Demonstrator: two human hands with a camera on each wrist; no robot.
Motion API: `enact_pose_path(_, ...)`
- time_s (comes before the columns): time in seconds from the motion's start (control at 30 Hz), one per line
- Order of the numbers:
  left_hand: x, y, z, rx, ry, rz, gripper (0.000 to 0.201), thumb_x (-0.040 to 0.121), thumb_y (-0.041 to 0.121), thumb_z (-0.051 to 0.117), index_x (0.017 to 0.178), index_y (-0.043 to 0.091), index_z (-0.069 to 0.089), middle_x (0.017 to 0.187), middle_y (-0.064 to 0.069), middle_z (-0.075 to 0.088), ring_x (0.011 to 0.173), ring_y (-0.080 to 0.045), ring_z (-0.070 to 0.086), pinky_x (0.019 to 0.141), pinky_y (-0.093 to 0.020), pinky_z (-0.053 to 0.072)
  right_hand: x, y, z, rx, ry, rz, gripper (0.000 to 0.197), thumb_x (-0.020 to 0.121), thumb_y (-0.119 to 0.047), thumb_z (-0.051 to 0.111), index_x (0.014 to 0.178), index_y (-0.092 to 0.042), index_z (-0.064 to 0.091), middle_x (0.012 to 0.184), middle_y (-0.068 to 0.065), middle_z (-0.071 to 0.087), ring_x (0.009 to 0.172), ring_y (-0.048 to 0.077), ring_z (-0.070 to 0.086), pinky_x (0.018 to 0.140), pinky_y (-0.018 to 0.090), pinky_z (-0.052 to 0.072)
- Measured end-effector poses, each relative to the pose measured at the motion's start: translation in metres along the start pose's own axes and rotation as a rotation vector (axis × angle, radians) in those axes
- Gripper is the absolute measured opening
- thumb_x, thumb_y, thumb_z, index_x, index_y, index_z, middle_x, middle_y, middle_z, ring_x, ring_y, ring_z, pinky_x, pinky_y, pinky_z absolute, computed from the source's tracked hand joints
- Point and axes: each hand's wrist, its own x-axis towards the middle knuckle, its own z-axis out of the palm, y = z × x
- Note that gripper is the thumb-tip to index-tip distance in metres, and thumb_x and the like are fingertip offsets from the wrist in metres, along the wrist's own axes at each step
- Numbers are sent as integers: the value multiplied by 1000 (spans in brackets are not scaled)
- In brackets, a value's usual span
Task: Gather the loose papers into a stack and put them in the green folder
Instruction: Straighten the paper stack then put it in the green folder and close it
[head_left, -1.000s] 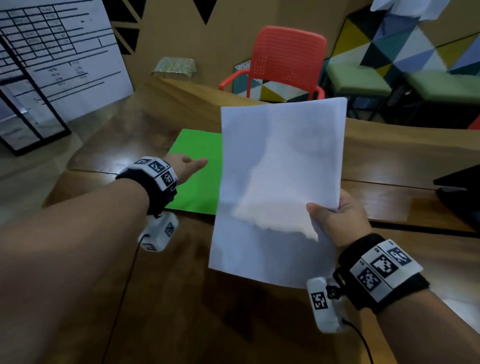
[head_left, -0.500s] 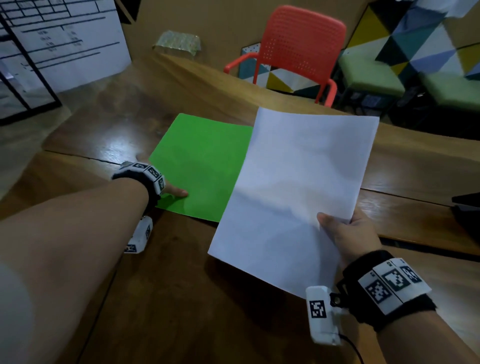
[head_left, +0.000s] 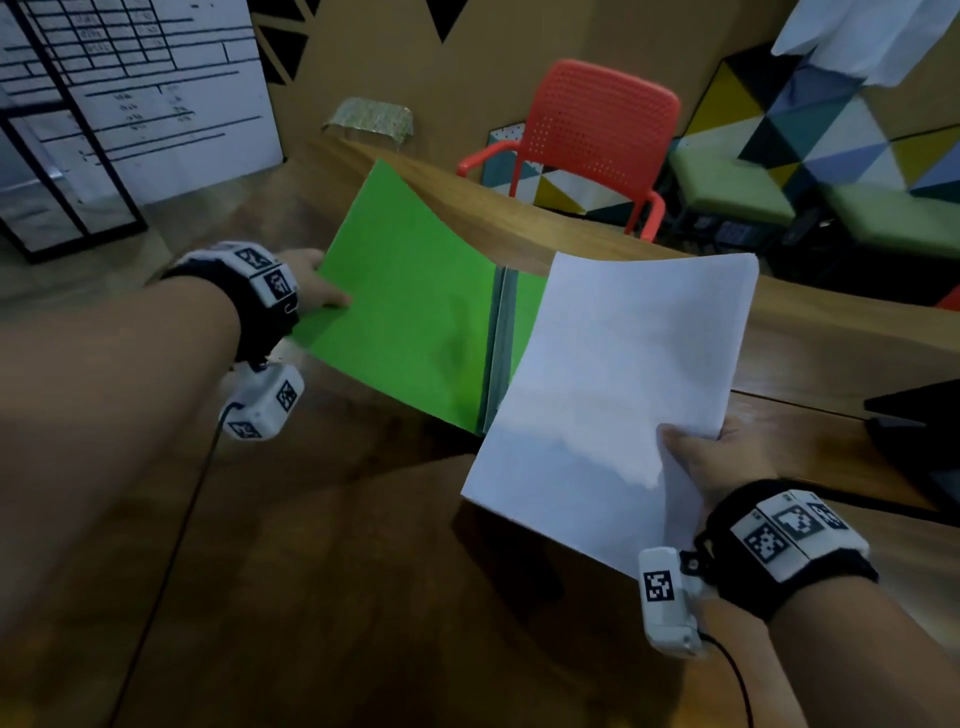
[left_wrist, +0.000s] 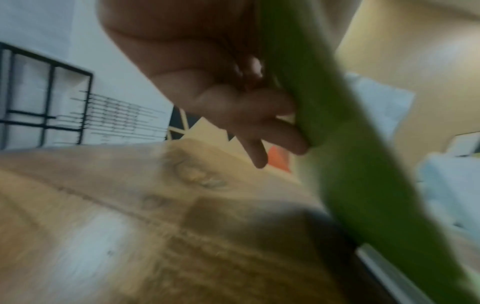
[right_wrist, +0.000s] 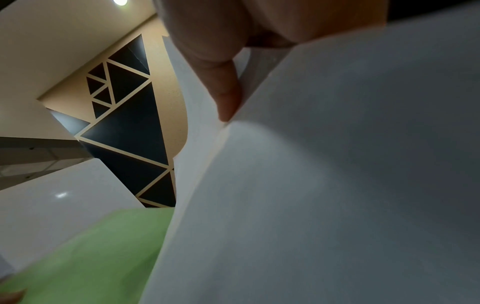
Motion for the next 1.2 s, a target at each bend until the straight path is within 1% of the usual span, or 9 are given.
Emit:
enact_pose_path(0.17,-65,24,-8,76,57,205,49,86,17,60,132,10,43,131,-17,54,117,-36,52,96,-39,42,-23,3,-17,-78,-6,33,31,79,-3,66,110,-2,62,77,6,63,68,26,59,70,32,47)
enact_pose_path(0.33,-147,32,-7,48,-114,331,40,86,0,49,125,10,42,117,-16,53,103,-33,55,90,-43,48,-63,20,-30,-158,-46,87,33,77,-3,68,108,-7,59,93,15,64,86,33,62,80,38,51)
enact_pose_path(0.47,-205,25,6,95,-131,374,64,85,4,50,141,22,26,131,-11,50,111,-32,55,92,-43,50,-101,43,-26,-249,-95,132,38,75,3,66,112,-4,57,101,20,64,95,39,62,90,52,51)
enact_pose_path(0.63,-258,17,15,87,-147,457,65,86,4,43,144,22,19,134,-14,47,114,-31,51,89,-37,48,-129,60,-21,-357,-108,148,36,75,-1,68,110,-5,60,98,19,65,93,36,62,85,45,54)
enact_pose_path(0.77,-276,6,15,154,-128,483,66,86,5,41,145,20,15,132,-16,48,106,-30,51,78,-32,43,-143,65,-16,-378,-168,150,38,78,-5,67,115,-6,58,95,15,62,92,33,59,79,36,49)
enact_pose_path(0.93,-281,-16,15,224,-147,444,68,85,7,43,146,18,15,136,-17,46,117,-32,49,88,-30,44,-160,73,5,-334,-231,174,39,77,0,64,116,-4,59,88,12,63,94,33,60,87,43,53)
enact_pose_path(1.03,-281,-29,19,268,-188,427,68,83,7,43,145,18,15,138,-17,45,119,-33,48,96,-39,46,-166,81,16,-289,-277,203,41,77,8,61,117,-2,56,86,10,59,90,30,57,79,38,52)
enact_pose_path(1.1,-279,-37,20,301,-190,417,70,83,8,43,146,19,12,139,-17,43,118,-34,49,97,-44,47,-165,86,20,-272,-279,211,44,76,10,61,119,0,55,93,13,61,94,31,58,82,36,50)
enact_pose_path(1.2,-277,-46,16,315,-194,389,72,84,9,42,146,24,10,140,-16,41,118,-34,50,95,-46,48,-161,90,18,-223,-260,236,51,72,10,64,121,-1,55,101,15,64,101,35,61,93,48,50)
